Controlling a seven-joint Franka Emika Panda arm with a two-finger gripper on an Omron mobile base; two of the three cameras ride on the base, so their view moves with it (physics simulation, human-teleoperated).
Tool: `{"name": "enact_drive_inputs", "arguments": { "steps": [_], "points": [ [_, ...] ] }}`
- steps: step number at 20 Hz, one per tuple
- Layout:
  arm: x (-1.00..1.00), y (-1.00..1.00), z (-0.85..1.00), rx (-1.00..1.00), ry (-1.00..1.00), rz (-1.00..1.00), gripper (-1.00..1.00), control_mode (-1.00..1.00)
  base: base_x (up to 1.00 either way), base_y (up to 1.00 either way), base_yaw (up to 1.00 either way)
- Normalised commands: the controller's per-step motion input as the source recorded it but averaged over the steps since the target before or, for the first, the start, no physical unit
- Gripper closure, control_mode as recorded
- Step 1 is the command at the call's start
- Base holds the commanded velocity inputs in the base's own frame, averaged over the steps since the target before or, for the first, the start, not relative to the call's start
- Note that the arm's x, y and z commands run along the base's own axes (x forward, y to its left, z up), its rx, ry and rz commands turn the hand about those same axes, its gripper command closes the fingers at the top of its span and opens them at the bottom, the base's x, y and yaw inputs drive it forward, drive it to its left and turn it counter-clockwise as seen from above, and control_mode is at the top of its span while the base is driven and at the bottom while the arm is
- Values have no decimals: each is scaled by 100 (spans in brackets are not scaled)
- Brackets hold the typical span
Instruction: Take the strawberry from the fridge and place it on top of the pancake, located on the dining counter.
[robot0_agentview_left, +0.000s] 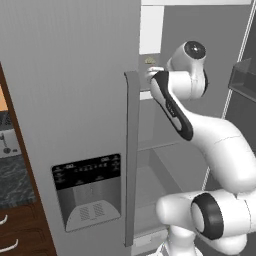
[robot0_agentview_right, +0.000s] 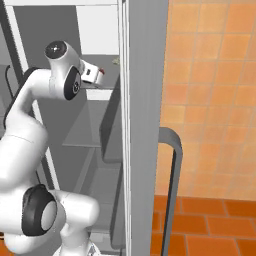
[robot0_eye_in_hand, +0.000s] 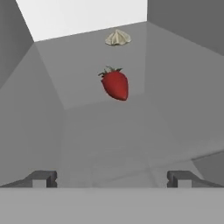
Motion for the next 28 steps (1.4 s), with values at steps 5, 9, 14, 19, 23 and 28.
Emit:
{"name": "enact_drive_inputs", "arguments": {
  "steps": [5, 9, 14, 19, 23, 28],
  "points": [
    [73, 0, 2, -1, -1, 0, -100, -100, 0, 0, 0],
    [71, 0, 0, -2, 0, 0, -100, -100, 0, 0, 0],
    [69, -5, 0, -2, 4, 2, -100, -100, 0, 0, 0],
    [58, -8, -8, -1, 0, 6, -100, -100, 0, 0, 0],
    [31, -10, -24, -1, 0, 6, -100, -100, 0, 0, 0],
    [-22, -3, -29, -2, -1, 7, -100, -100, 0, 0, 0]
  ]
}}
